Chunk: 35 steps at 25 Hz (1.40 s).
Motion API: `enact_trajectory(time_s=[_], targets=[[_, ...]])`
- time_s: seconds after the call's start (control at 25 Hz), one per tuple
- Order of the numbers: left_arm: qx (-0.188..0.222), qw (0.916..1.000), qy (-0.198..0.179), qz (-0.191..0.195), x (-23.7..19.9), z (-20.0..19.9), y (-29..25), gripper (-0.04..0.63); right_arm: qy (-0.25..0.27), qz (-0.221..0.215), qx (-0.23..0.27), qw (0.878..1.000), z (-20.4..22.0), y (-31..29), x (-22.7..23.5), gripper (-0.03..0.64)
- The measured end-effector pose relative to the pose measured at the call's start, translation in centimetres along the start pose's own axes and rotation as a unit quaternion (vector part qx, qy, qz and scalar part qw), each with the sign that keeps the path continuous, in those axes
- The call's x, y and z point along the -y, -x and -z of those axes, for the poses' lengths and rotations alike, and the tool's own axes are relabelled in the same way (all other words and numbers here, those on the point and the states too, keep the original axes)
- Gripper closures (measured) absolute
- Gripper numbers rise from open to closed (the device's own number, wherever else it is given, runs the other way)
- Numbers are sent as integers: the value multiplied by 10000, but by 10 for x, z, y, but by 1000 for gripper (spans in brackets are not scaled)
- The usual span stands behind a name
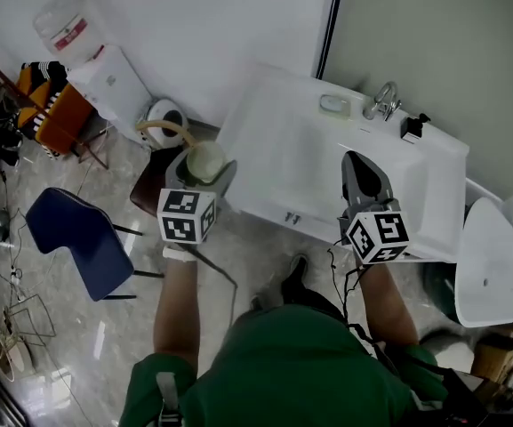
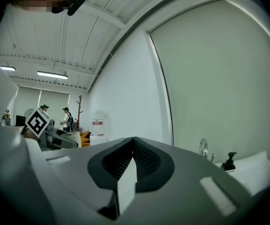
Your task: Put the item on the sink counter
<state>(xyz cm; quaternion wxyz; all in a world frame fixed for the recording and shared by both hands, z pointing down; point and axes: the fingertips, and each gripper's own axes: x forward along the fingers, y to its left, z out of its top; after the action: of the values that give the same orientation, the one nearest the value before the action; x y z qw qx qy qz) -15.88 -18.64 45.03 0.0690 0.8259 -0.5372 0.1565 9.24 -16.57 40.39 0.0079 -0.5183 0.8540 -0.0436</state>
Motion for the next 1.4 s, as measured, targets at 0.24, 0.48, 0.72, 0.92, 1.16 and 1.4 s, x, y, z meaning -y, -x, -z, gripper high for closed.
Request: enact_trajectory(time_s=[0.24, 0.48, 0.72, 0.92, 1.16, 1.4], targets=[[-12, 9999, -19, -150, 0, -26, -62, 209, -110, -319, -106, 9994, 2, -56, 43, 620], [-72, 9995, 4, -302, -8, -37, -95, 209, -182, -436, -142, 9988, 1, -90, 71, 620], [-136, 9997, -162, -122, -17, -36, -131, 209, -177, -435, -260, 9986, 8, -119, 78, 620], [-259, 9989, -324, 197, -31, -25, -175, 209, -160, -183, -383, 9990, 18, -149, 87, 620], [-361, 9938, -778, 703, -43, -7, -230, 209, -172, 264, -563, 9979, 31, -180, 98, 620], [-467, 9865, -867, 1306, -46, 16, -273, 209, -201, 664, -716, 9950, 43, -204, 101, 620]])
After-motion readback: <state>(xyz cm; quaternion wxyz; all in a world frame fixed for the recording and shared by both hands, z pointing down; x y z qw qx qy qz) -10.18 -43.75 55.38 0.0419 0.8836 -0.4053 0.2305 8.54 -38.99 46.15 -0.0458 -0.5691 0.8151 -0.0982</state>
